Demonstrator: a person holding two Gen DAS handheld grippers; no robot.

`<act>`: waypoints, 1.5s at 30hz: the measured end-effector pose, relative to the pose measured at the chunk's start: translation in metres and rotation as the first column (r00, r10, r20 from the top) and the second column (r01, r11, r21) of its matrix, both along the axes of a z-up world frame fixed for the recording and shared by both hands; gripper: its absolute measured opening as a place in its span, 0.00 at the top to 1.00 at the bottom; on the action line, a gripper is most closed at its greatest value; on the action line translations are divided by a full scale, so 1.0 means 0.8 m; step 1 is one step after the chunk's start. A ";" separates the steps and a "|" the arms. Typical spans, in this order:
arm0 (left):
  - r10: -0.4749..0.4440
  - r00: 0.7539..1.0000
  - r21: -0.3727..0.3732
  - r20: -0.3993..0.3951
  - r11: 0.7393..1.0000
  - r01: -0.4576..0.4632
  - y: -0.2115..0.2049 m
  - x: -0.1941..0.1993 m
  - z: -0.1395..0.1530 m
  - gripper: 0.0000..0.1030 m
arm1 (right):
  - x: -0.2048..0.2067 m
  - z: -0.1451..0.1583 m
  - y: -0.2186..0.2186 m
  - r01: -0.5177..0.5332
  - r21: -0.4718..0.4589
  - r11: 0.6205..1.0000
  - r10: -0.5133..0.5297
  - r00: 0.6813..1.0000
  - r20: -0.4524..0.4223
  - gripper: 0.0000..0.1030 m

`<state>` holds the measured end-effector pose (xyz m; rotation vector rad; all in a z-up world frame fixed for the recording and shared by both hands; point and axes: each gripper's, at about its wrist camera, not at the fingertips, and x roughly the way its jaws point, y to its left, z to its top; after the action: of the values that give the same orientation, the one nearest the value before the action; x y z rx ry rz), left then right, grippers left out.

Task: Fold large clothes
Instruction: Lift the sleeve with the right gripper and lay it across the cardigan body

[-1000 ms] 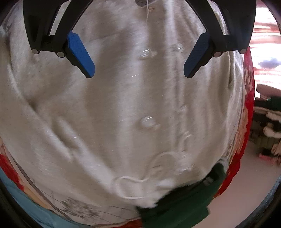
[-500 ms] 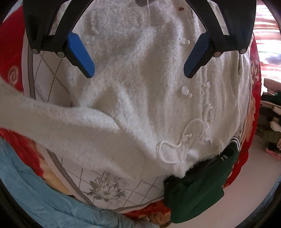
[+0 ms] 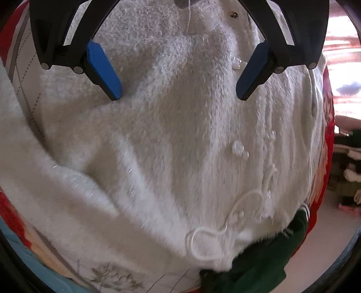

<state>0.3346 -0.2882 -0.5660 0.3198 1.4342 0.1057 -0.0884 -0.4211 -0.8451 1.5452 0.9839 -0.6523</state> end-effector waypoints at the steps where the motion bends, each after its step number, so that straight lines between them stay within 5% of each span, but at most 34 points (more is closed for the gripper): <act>1: 0.010 1.000 -0.004 -0.007 1.000 -0.010 0.003 0.000 -0.002 0.00 | -0.006 -0.025 0.005 0.046 0.011 0.999 -0.046 0.998 0.035 0.47; 2: 0.020 1.000 -0.008 -0.009 1.000 -0.020 0.005 0.001 -0.004 0.00 | 0.010 -0.014 -0.044 0.082 0.011 0.997 -0.082 0.994 0.075 0.45; 6: 0.042 0.999 -0.017 -0.005 0.999 -0.042 0.010 0.009 -0.004 0.00 | -0.011 -0.012 -0.064 0.327 -0.010 0.945 -0.317 0.922 0.222 0.45; 8: 0.051 0.999 -0.020 0.010 0.999 -0.050 0.011 0.017 0.001 0.00 | -0.037 0.005 -0.061 0.368 -0.045 0.929 -0.344 0.900 0.267 0.74; 9: 0.053 0.998 -0.018 0.020 0.998 -0.053 0.011 0.021 0.003 0.00 | -0.041 0.008 -0.055 0.349 -0.063 0.935 -0.320 0.907 0.274 0.91; 15: 0.084 0.996 -0.041 0.029 0.996 -0.083 0.022 0.045 0.018 0.00 | -0.051 0.121 -0.033 0.268 -0.199 0.943 -0.190 0.922 0.337 0.91; 20: 0.124 0.991 -0.089 0.042 0.989 -0.120 0.045 0.055 0.049 0.00 | -0.005 0.231 -0.001 0.130 -0.293 0.947 -0.010 0.925 0.379 0.91; 25: 0.169 0.982 -0.127 0.083 0.979 -0.158 0.093 0.058 0.089 0.00 | 0.141 0.316 0.075 -0.058 -0.362 0.930 0.206 0.899 0.386 0.91; 28: 0.208 0.972 -0.111 0.114 0.974 -0.195 0.140 0.056 0.102 0.00 | 0.234 0.343 0.154 -0.226 -0.391 0.892 0.373 0.856 0.358 0.91; 34: 0.348 0.929 -0.066 0.122 0.937 -0.342 0.264 0.037 0.099 0.00 | 0.376 0.338 0.380 -0.590 -0.439 0.678 0.712 0.675 0.192 0.91; 38: 0.460 0.881 -0.035 0.110 0.888 -0.459 0.358 0.010 0.081 0.00 | 0.435 0.290 0.543 -0.766 -0.447 0.462 0.868 0.493 0.053 0.91; 39: 0.490 0.866 -0.027 0.101 0.871 -0.490 0.382 0.001 0.074 0.00 | 0.445 0.269 0.596 -0.811 -0.434 0.393 0.905 0.424 0.029 0.91; 45: 0.580 0.812 0.001 0.068 0.814 -0.582 0.466 -0.037 0.045 0.00 | 0.459 0.184 0.781 -0.912 -0.407 0.049 0.973 0.136 -0.186 0.91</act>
<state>0.3053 0.0842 -0.5297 -0.1209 1.4258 0.6293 0.2788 0.2041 -0.6979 0.2083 1.3723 0.2665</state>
